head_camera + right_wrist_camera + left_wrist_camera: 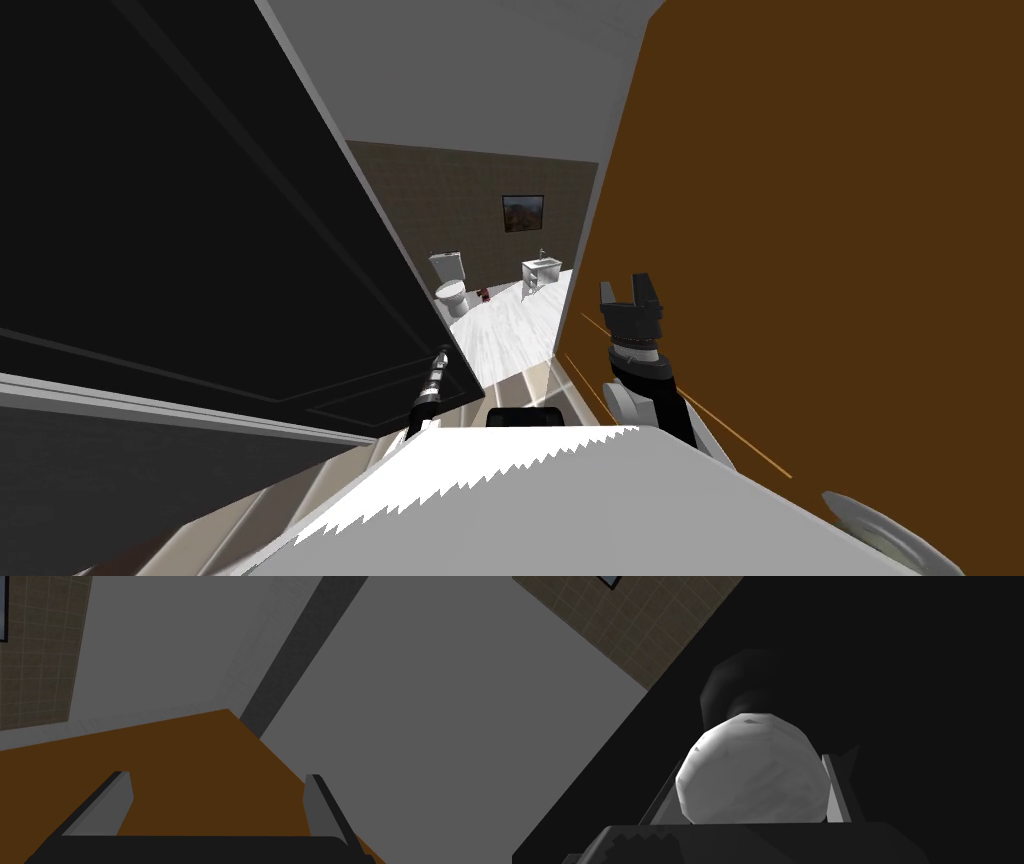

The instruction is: Pull the door open

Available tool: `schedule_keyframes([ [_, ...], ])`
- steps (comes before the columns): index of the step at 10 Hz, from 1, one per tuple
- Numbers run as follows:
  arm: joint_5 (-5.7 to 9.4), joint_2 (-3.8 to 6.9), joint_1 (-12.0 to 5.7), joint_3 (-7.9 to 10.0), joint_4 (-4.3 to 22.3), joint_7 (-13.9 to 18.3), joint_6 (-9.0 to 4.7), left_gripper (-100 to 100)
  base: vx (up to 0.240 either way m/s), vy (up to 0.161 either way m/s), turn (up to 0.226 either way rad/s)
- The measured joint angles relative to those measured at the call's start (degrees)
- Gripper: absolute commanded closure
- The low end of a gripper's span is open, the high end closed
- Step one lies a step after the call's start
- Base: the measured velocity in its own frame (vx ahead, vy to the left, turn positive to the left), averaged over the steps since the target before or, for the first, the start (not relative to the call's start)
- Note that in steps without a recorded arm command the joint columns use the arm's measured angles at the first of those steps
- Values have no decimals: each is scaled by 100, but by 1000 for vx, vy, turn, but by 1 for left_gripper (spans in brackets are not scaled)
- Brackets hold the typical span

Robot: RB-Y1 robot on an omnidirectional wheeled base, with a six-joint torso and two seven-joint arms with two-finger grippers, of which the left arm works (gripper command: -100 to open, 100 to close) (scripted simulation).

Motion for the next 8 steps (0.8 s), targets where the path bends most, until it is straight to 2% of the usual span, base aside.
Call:
schedule_keyframes([
  [6, 297, 67, -58, -129, 81, 803, -16, 100, -36, 10, -32],
  [8, 437, 101, -83, -186, 107, 1104, -8, 100, -54, 18, -60],
])
